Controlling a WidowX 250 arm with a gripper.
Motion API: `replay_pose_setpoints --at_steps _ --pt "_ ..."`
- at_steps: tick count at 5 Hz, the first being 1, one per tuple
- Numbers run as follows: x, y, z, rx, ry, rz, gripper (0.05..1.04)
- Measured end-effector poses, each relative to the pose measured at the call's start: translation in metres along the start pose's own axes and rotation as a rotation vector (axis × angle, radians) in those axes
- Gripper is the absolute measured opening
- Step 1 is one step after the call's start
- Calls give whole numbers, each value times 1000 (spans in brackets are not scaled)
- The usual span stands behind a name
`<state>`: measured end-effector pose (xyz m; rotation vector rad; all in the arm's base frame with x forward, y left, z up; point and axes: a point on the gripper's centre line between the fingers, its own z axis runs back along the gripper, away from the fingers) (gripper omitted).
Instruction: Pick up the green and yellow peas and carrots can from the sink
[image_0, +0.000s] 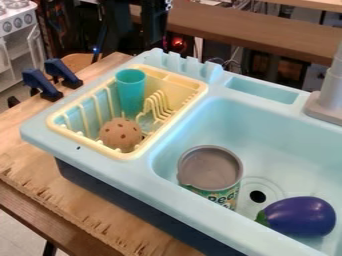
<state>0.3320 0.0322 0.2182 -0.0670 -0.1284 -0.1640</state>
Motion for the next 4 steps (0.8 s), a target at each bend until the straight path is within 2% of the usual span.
replay_pose_setpoints --at_steps 1,2,3,4 --pt "-1 0 -9 -7 27 3 1003" --pt "3 -29 -17 -33 7 -93 1003" --pt "6 -65 -7 -53 -56 -212 1003" --pt "0 -91 -8 -92 -53 -277 1003"
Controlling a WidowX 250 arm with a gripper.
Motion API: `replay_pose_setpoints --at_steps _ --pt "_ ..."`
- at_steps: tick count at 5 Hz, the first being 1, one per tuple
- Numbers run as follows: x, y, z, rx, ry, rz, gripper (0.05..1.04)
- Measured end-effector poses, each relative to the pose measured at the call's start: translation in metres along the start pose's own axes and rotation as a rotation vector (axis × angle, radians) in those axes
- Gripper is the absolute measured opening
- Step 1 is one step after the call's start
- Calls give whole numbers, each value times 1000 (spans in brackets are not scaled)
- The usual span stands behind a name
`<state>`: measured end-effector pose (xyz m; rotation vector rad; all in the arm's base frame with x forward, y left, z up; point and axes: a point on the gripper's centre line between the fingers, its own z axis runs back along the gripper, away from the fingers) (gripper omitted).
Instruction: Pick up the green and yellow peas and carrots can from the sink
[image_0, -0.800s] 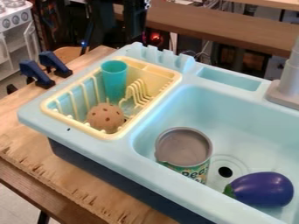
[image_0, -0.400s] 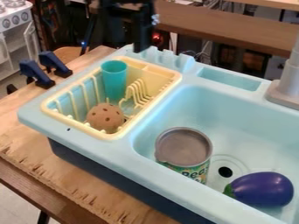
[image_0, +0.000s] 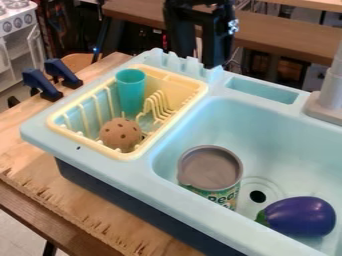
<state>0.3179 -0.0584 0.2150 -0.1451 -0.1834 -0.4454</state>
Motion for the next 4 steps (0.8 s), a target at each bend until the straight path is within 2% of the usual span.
replay_pose_setpoints --at_steps 1,2,3,4 --pt "-3 -22 -6 -48 39 -47 1003" --pt "-9 -45 -20 -129 130 -91 1003" --pt "-16 -63 -34 -163 240 -119 1003" --pt "-22 -73 -47 -181 309 -110 1003"
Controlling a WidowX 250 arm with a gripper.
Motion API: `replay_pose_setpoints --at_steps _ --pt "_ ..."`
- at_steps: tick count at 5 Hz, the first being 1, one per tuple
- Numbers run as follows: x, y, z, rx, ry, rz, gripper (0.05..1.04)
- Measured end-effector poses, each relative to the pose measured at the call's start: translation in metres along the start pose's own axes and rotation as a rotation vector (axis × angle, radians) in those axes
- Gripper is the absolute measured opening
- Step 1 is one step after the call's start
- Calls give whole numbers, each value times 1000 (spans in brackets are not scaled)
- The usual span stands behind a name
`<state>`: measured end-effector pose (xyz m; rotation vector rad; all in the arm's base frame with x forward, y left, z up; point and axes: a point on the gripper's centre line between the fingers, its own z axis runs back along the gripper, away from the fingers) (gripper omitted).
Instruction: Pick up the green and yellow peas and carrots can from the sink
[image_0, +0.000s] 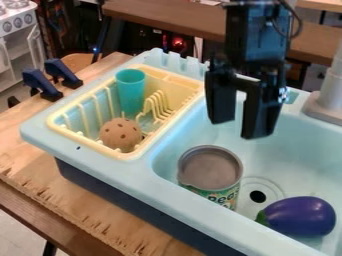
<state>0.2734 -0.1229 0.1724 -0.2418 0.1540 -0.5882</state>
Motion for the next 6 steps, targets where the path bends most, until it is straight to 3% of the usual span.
replay_pose_setpoints --at_steps 2,3,4,6 --pt "-13 -2 -22 -66 127 64 1003" --pt "-17 0 -24 -94 139 100 1003" --pt "-17 -3 -33 -131 199 123 1003" --pt "3 11 -46 -173 216 66 1003"
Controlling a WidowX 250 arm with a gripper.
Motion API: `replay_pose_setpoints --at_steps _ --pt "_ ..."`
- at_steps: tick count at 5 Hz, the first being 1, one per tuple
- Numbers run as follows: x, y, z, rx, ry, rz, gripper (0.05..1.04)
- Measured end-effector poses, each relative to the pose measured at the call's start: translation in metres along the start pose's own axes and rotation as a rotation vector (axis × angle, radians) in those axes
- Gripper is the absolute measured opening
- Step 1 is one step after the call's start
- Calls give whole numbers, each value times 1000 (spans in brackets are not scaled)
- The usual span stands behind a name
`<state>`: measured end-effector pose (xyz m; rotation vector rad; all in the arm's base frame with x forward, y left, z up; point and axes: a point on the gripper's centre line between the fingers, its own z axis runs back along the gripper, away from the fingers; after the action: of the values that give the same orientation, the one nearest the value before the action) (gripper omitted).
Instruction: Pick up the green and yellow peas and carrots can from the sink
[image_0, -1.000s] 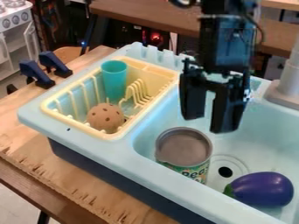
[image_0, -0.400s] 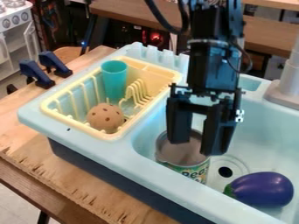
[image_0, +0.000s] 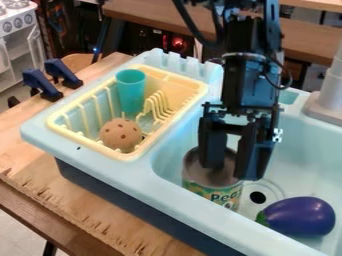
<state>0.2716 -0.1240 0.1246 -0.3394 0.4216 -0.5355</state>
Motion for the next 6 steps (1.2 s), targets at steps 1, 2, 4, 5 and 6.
replay_pose_setpoints --at_steps 1,2,4,5,6 --pt "14 9 6 39 -15 -32 1003" --pt "26 14 12 96 -27 -75 1003" --pt "47 21 23 198 -49 -159 1003" --pt "46 20 25 198 -52 -163 1002" --pt "36 13 29 195 -92 -165 1002"
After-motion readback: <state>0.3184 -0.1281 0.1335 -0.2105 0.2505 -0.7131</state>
